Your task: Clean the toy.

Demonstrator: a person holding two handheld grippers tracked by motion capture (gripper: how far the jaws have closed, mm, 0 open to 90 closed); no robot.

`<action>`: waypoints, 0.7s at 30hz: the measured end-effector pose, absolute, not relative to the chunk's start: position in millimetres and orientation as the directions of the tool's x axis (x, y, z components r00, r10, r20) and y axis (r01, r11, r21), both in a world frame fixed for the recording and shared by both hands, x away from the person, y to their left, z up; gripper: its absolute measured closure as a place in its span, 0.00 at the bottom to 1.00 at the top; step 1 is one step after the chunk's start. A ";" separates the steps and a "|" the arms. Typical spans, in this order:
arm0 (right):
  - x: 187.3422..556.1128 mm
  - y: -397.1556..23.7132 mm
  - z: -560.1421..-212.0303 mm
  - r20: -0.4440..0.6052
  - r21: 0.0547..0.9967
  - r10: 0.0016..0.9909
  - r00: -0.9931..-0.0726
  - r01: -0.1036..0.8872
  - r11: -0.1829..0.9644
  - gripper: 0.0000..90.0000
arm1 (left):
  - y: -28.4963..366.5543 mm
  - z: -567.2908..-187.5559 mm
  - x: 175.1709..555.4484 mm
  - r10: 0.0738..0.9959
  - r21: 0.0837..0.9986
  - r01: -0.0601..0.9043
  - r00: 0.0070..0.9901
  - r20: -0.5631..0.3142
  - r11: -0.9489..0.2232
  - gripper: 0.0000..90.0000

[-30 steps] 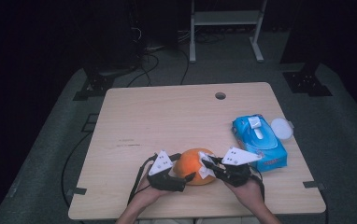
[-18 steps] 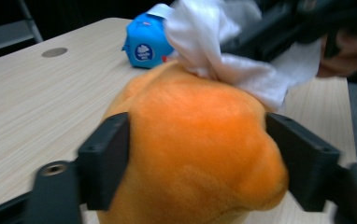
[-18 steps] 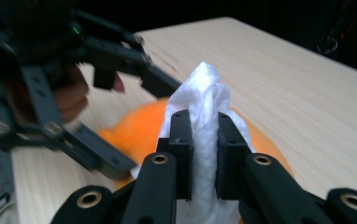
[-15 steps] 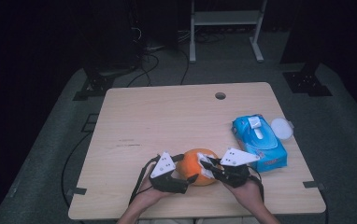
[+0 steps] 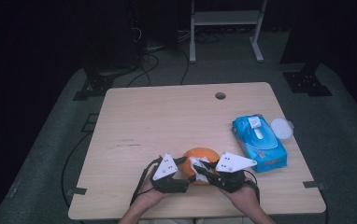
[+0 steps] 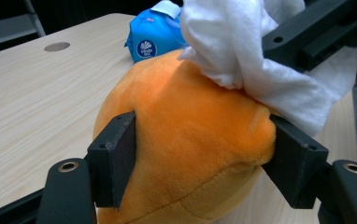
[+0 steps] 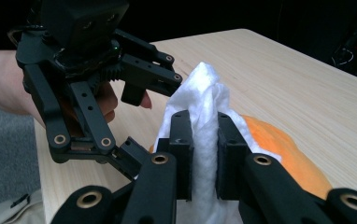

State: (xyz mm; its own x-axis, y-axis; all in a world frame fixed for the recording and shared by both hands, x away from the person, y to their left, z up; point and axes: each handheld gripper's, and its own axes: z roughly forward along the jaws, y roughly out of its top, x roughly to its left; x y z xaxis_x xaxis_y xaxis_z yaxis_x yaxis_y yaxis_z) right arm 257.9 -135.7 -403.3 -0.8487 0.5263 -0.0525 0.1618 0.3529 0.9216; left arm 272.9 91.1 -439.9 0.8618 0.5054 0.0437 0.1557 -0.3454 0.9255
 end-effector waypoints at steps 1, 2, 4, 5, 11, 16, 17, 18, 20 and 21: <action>259.1 -136.7 -403.4 -0.045 0.923 0.527 -0.848 0.167 0.347 0.88 | 91.8 -440.3 273.2 0.505 0.924 0.153 0.862 0.048 -0.349 0.35; 261.1 -139.4 -403.3 -0.036 0.923 0.537 -0.843 0.178 0.341 0.88 | 92.1 -440.8 273.4 0.507 0.923 0.155 0.861 0.049 -0.352 0.36; 266.7 -146.5 -403.4 -0.039 0.917 0.577 -0.816 0.200 0.344 0.88 | 93.0 -442.2 274.2 0.506 0.923 0.159 0.861 0.044 -0.350 0.35; 270.7 -151.3 -404.6 -0.042 0.916 0.598 -0.800 0.209 0.343 0.88 | 93.8 -443.1 274.5 0.504 0.921 0.162 0.863 0.042 -0.354 0.35; 277.0 -162.3 -412.4 -0.041 0.904 0.637 -0.770 0.243 0.353 0.88 | 91.2 -439.2 273.3 0.501 0.936 0.165 0.865 0.015 -0.312 0.17; 269.0 -149.3 -413.9 -0.031 0.908 0.565 -0.824 0.213 0.360 0.88 | 87.2 -437.6 267.6 0.501 0.912 0.129 0.861 0.092 -0.389 0.22; 267.9 -147.8 -414.3 -0.043 0.906 0.557 -0.830 0.203 0.372 0.88 | 89.4 -438.4 268.0 0.500 0.911 0.145 0.863 0.075 -0.386 0.26; 268.4 -148.3 -414.9 -0.041 0.905 0.554 -0.831 0.204 0.373 0.88 | 91.6 -438.9 269.1 0.507 0.913 0.165 0.861 0.051 -0.372 0.27; 272.3 -152.7 -416.1 -0.014 0.905 0.567 -0.824 0.230 0.357 0.88 | 95.0 -438.5 271.3 0.515 0.909 0.186 0.856 0.036 -0.373 0.29; 274.2 -155.4 -417.2 -0.012 0.904 0.579 -0.815 0.239 0.355 0.88 | 97.2 -438.4 272.5 0.517 0.911 0.201 0.856 0.016 -0.361 0.29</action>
